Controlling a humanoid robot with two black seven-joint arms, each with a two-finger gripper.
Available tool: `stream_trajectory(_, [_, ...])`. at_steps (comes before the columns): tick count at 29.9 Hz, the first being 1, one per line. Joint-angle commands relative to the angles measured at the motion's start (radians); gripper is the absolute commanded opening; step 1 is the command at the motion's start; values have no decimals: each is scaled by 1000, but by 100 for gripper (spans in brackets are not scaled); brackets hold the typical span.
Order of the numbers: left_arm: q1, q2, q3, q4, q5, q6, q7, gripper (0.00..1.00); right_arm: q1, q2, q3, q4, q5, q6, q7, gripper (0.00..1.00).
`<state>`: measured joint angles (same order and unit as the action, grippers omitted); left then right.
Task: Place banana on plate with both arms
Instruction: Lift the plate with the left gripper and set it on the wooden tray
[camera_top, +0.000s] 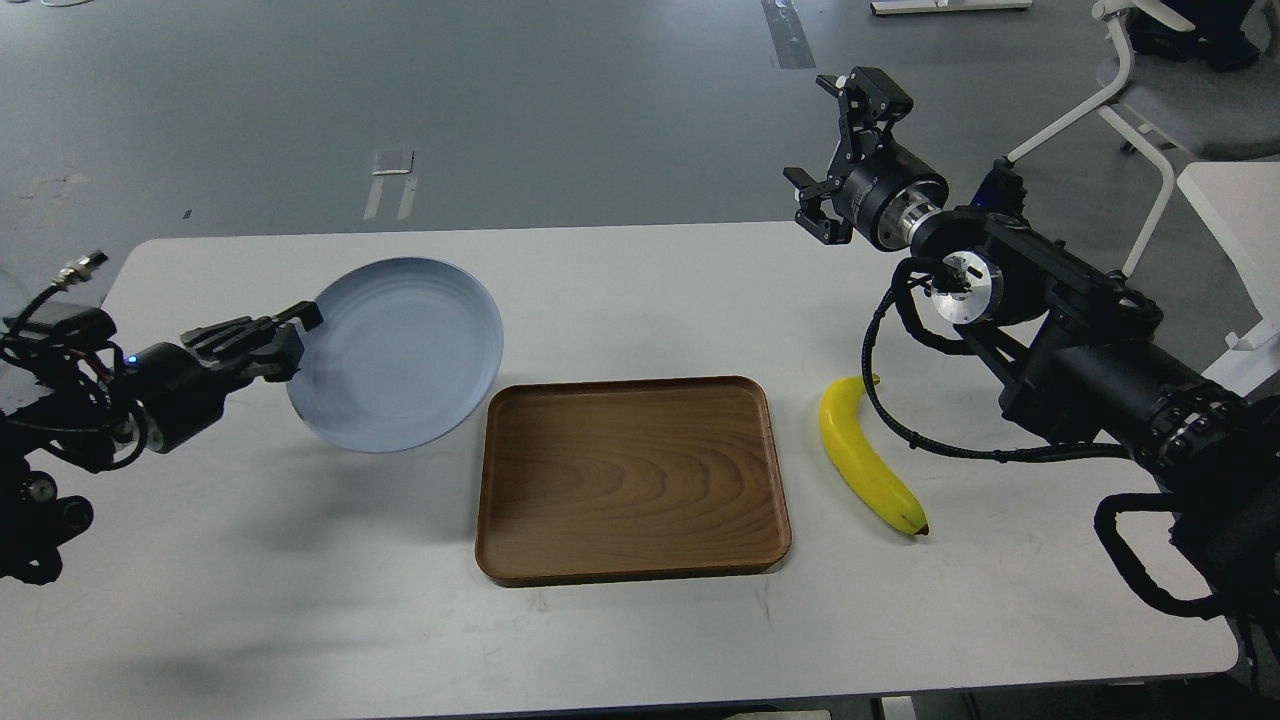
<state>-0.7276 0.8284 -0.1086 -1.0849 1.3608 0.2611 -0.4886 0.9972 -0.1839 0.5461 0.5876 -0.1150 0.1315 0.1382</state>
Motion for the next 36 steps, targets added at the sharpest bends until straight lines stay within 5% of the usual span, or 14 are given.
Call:
stream_trajectory(1, [1, -116, 24, 11, 15, -5, 0, 0, 0, 0, 0, 0, 0, -4, 0, 100])
stream_trajectory(11, [-10, -291, 124, 43, 23, -3, 0, 0, -9, -23, 3, 0, 2, -4, 0, 100])
stream_trajectory(20, [-39, -431, 217, 200, 23, -3, 0, 0, -11, -25, 3, 0, 2, -3, 0, 100])
stream_trajectory(34, [-73, -468, 216, 220, 21, -2, 0, 0, -11, -28, 8, 1, 2, -4, 0, 100])
stream_trajectory(35, [-73, -468, 216, 220, 21, 0, 0, 5, -11, -28, 8, 1, 2, -4, 0, 100])
stream_trajectory(36, [-73, -468, 214, 217, 21, 4, 0, 27, -11, -31, 9, 1, 2, -4, 0, 100])
